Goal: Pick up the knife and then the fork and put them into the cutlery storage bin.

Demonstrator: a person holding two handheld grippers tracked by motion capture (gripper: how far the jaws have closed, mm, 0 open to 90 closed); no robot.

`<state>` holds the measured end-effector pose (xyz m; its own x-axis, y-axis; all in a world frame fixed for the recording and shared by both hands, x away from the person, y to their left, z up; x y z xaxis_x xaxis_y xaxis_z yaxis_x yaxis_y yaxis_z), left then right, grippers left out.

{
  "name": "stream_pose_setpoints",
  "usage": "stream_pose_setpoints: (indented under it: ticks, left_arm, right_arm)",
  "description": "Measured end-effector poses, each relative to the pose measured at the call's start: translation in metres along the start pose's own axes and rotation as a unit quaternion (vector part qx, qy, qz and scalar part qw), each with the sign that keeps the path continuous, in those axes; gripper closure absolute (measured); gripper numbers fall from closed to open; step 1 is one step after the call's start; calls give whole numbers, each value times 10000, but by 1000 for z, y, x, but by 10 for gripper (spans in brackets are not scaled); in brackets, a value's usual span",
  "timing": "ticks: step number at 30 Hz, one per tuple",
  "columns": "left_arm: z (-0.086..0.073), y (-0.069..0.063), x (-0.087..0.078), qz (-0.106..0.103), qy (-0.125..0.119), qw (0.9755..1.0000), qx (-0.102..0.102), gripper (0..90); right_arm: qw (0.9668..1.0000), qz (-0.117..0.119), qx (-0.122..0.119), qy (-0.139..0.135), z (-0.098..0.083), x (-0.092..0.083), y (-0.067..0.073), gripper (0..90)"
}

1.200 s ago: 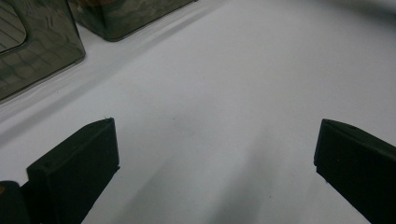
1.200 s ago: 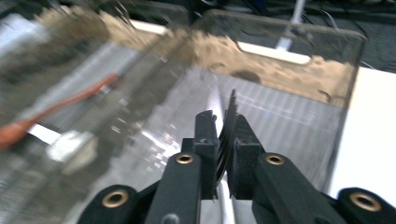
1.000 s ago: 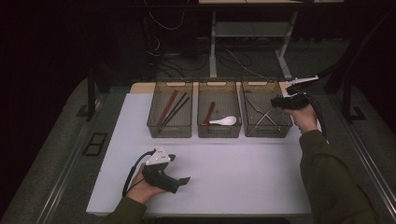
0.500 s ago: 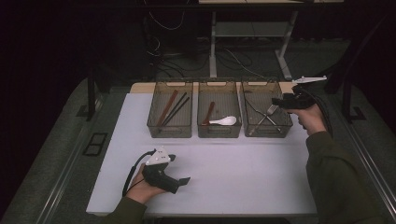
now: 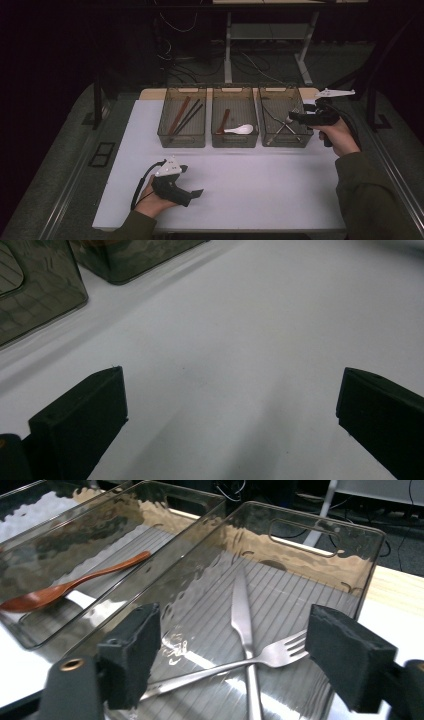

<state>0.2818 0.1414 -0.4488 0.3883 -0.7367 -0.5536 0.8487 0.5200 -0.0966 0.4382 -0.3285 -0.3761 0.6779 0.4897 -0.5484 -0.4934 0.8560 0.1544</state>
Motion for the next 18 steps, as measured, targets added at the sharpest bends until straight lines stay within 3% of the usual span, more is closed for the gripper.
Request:
stream_pose_setpoints:
  ticks: [10,18]
  left_arm:
    - [0,0,0,-14,16,10000,-6,0]
    - [-1,0,-1,-19,-2,10000,-25,0]
  right_arm:
    - [9992,320,-245,-44,-16,-16,27,176]
    - [9966,652,-487,-92,-34,-24,54,156]
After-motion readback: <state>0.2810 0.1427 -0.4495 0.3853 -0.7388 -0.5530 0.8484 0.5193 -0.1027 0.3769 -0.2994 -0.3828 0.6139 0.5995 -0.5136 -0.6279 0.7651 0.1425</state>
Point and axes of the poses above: each handheld gripper's, and its own axes: x roughly forward along the jaws, z roughly out of its top, y roughly to its left, the point moved 1 cm from there along x, roughly forward along the jaws, and after that the axes turned 3 degrees about x, right-handed, at the moved point
